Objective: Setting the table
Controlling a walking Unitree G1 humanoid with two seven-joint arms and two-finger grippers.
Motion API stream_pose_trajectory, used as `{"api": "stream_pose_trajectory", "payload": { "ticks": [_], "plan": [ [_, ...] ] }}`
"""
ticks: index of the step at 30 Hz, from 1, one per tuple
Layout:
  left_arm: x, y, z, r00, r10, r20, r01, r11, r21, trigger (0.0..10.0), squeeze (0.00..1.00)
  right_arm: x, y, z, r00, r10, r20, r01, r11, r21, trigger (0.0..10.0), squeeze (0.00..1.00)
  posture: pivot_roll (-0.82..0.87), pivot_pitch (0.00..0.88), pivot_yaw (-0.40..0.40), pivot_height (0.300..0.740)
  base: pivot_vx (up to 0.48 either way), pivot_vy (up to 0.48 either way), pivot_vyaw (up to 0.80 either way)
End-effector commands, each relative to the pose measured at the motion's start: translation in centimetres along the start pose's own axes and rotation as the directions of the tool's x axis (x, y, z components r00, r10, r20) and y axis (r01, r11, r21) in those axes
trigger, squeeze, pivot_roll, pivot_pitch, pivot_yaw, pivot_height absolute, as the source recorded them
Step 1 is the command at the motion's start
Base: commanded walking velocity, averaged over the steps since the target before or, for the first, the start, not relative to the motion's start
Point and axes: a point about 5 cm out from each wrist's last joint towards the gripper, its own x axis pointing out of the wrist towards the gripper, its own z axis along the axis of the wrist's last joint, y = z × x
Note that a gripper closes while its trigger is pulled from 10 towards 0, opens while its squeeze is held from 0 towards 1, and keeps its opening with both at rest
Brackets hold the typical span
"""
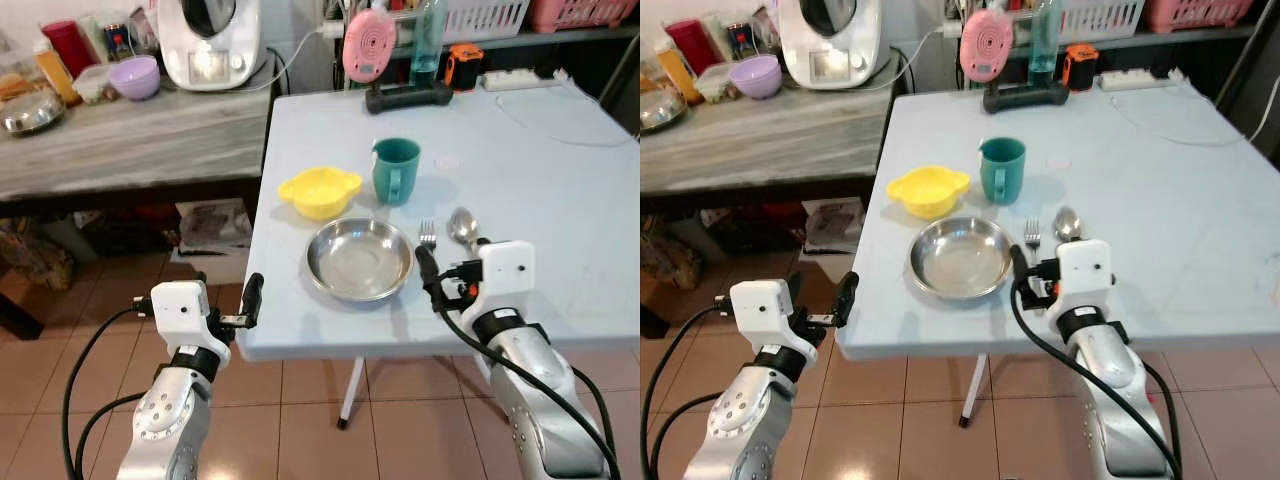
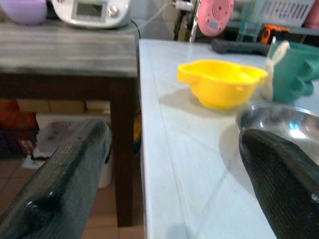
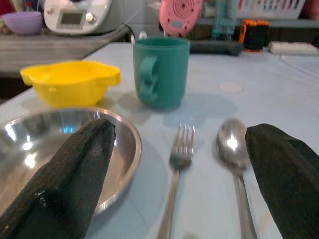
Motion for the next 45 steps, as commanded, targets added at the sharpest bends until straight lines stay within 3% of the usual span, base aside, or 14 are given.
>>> {"api": "stream_pose_trajectory", "payload": {
  "ticks": [1,11,12,15,19,28,36,45],
  "plan": [
    [-0.4,1.1,-0.1,0.999,0.031,-0.020,-0.030,0.999,0.024,10.0,0.00,0.1,1.0,0.5,0.999,0.032,0.020,-0.033,0.999,0.014,10.0,0.00,-0.14,0.111,0.089,0.740,0.000,0.000,0.00],
    [-1.1,0.6,-0.4,0.998,-0.054,-0.041,0.055,0.998,0.034,10.0,0.00,0.2,1.3,0.4,0.999,0.043,0.013,-0.043,0.999,0.019,10.0,0.00,-0.14,0.115,0.086,0.740,0.000,0.000,0.00],
    [-1.7,-0.1,-0.7,0.985,-0.157,-0.072,0.159,0.987,0.025,10.0,0.00,0.3,1.3,0.2,0.999,0.035,-0.002,-0.035,0.998,0.045,10.0,0.00,-0.13,0.116,0.082,0.740,0.000,0.000,0.00],
    [-2.5,-0.7,-1.0,0.957,-0.266,-0.112,0.269,0.963,0.013,10.0,0.00,0.4,1.2,0.1,1.000,0.028,-0.013,-0.027,0.998,0.058,10.0,0.00,-0.13,0.116,0.079,0.740,0.000,0.000,0.00],
    [-2.8,-1.0,-1.2,0.932,-0.334,-0.141,0.336,0.942,-0.007,10.0,0.00,0.7,1.1,0.1,1.000,0.011,-0.027,-0.008,0.997,0.077,10.0,0.00,-0.12,0.119,0.079,0.740,0.000,0.000,0.00],
    [-2.4,-1.3,-1.0,0.915,-0.377,-0.142,0.379,0.925,-0.016,10.0,0.00,1.5,1.2,0.0,0.998,-0.012,-0.068,0.018,0.996,0.088,10.0,0.00,-0.12,0.119,0.081,0.740,0.000,0.000,0.00],
    [-2.1,-1.3,-1.1,0.909,-0.390,-0.151,0.392,0.920,-0.018,10.0,0.00,3.1,2.6,-0.1,0.992,0.017,-0.125,0.002,0.988,0.154,10.0,0.00,-0.13,0.124,0.083,0.740,0.000,0.000,0.00],
    [-2.3,-1.6,-1.2,0.910,-0.388,-0.147,0.389,0.921,-0.022,10.0,0.00,3.0,2.8,-0.8,0.985,0.005,-0.172,0.023,0.987,0.159,10.0,0.00,-0.12,0.123,0.076,0.740,0.000,0.000,0.00]
  ]
}}
